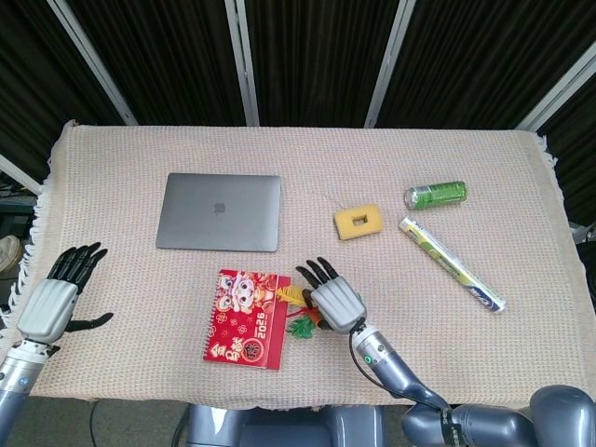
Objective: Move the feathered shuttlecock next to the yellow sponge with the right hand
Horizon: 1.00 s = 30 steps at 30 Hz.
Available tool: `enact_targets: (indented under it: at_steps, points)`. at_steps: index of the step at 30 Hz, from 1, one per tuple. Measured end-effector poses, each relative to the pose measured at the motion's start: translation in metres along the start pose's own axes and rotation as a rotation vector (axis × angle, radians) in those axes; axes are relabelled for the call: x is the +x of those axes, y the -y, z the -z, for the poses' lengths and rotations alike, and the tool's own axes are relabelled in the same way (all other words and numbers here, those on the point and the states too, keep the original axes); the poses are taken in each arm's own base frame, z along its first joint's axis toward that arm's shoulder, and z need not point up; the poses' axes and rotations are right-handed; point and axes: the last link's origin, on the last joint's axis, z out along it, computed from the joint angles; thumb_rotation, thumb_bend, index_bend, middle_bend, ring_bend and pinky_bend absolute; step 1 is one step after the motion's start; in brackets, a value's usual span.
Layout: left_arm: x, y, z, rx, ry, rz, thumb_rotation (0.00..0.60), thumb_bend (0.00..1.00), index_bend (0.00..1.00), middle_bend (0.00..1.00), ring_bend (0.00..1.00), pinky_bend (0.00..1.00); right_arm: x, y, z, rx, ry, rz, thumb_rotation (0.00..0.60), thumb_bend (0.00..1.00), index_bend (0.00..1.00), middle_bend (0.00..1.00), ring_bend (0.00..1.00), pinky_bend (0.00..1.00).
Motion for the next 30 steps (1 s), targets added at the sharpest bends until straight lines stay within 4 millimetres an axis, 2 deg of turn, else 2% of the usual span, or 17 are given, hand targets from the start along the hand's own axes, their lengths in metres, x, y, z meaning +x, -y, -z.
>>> enact_targets:
  at_steps: [5,18,30]
  points:
    - [-0.001,-0.002,0.001,-0.011,0.005,-0.003,0.600,0.00,0.00,0.00,0.00,0.00,0.016,-0.007,0.009,-0.019,-0.044,-0.001,0.600,0.40,0.68,0.10,0.00,0.00]
    - [-0.004,-0.009,0.005,-0.031,0.010,-0.013,0.600,0.00,0.00,0.00,0.00,0.00,0.065,-0.057,0.036,-0.136,-0.139,0.015,0.600,0.40,0.68,0.10,0.00,0.00]
    - [-0.007,-0.014,0.007,-0.044,0.012,-0.020,0.600,0.00,0.00,0.00,0.00,0.00,0.080,-0.097,0.047,-0.254,-0.162,-0.128,0.600,0.40,0.67,0.11,0.00,0.00]
